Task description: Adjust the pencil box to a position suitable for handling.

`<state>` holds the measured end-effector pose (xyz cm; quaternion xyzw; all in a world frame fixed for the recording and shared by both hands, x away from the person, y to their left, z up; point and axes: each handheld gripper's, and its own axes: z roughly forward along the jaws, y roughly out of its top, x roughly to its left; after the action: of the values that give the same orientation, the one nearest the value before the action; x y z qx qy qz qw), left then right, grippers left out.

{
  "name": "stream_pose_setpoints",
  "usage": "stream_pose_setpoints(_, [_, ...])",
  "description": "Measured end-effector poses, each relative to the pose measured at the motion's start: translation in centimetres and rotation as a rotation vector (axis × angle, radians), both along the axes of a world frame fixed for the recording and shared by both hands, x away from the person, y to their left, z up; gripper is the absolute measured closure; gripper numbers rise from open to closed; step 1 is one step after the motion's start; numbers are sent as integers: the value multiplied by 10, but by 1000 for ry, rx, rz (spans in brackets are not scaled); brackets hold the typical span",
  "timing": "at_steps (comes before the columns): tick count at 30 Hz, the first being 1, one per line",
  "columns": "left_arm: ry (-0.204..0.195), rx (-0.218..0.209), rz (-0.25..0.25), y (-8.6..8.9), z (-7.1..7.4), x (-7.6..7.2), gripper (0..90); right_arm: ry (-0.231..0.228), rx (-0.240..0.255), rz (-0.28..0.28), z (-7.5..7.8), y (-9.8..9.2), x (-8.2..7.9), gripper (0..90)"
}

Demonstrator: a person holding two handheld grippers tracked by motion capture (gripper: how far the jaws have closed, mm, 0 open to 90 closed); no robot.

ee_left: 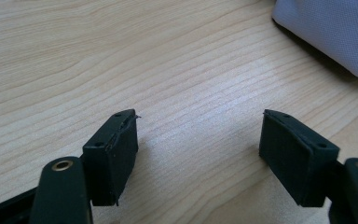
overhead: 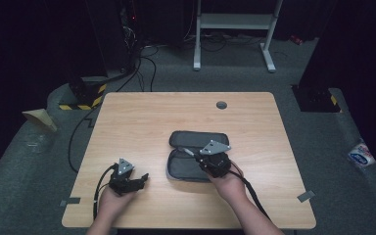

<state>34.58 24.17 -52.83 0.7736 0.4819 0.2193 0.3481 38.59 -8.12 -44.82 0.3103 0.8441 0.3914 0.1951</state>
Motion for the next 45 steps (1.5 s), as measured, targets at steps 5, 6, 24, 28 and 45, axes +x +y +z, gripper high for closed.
stream_pose_setpoints(5, [0,1,0,0,0,0,281,16,-4,28,-6,12,-1,789])
stream_pose_setpoints(6, [0,0,-1,0,0,0,281,17,-8,31,-7,13,-2,789])
stream_pose_setpoints(24, [0,1,-1,0,0,0,281,106,-27,42,-21,19,6,788])
stream_pose_setpoints(28, [0,1,-1,0,0,0,281,130,-36,18,-25,16,10,786])
stream_pose_setpoints(45, [0,1,-1,0,0,0,281,138,-40,-24,-26,2,17,803])
